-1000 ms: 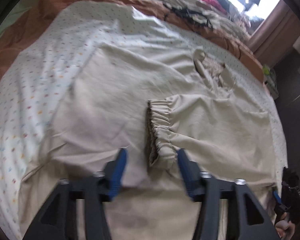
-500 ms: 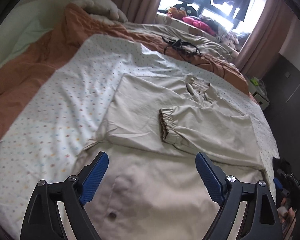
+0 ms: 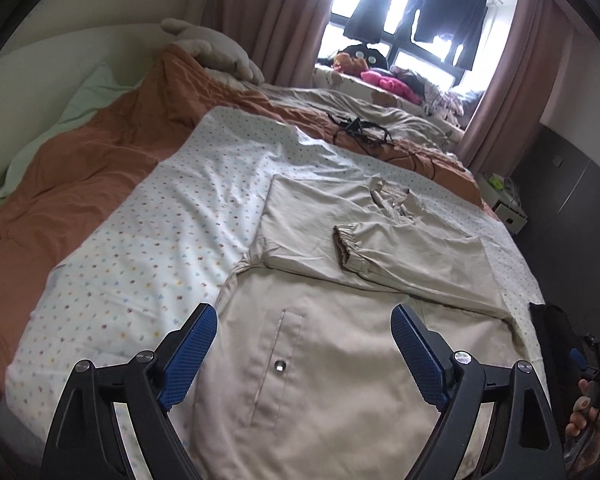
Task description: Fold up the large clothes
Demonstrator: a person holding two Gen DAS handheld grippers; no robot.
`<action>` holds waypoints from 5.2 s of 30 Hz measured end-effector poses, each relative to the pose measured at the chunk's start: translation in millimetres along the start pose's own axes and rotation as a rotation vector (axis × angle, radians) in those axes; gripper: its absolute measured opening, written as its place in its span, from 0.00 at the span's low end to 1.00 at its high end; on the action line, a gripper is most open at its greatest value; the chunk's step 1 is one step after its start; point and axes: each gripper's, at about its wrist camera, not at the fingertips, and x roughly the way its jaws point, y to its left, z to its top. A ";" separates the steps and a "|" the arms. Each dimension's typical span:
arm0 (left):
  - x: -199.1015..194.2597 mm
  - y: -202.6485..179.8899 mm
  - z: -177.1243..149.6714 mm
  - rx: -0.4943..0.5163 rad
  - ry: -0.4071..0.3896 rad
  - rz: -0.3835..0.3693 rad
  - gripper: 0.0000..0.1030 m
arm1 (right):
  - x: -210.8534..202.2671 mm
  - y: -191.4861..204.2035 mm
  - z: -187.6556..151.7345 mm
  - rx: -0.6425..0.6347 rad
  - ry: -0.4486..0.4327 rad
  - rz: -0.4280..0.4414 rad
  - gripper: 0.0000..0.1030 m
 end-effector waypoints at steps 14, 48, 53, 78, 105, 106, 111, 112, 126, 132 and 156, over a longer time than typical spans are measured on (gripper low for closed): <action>-61.6 22.1 -63.5 0.007 -0.059 -0.065 0.90 | -105.2 -45.8 -48.1 0.001 -0.130 0.007 0.92; 46.7 130.6 -172.2 -0.298 0.221 -0.131 0.46 | -31.1 -138.3 -159.9 0.210 0.199 0.116 0.67; 65.8 129.0 -168.2 -0.309 0.251 -0.149 0.38 | -9.9 -139.0 -163.0 0.237 0.225 0.144 0.67; 68.9 123.3 -159.7 -0.384 0.239 -0.253 0.08 | 39.6 -139.3 -153.3 0.401 0.221 0.290 0.12; -151.9 99.9 -114.2 -0.394 -0.026 -0.432 0.05 | -187.5 -46.0 -83.2 0.114 0.010 0.431 0.09; -160.1 101.2 -115.8 -0.398 -0.035 -0.434 0.05 | -193.0 -42.8 -84.3 0.100 0.009 0.433 0.09; -183.7 100.4 -111.2 -0.409 -0.075 -0.456 0.05 | -220.2 -29.8 -88.7 0.033 -0.011 0.459 0.09; -188.9 97.8 -106.2 -0.403 -0.092 -0.458 0.05 | -222.7 -28.3 -86.8 0.027 -0.017 0.460 0.09; -171.8 62.1 -22.8 -0.332 -0.154 -0.443 0.05 | -202.6 -10.1 -20.4 0.018 -0.123 0.452 0.09; -132.3 52.9 14.8 -0.329 -0.132 -0.412 0.05 | -167.4 -3.1 10.2 0.010 -0.120 0.416 0.09; 79.6 51.9 102.4 -0.328 0.004 -0.246 0.05 | 34.3 13.1 90.5 -0.048 -0.021 0.262 0.09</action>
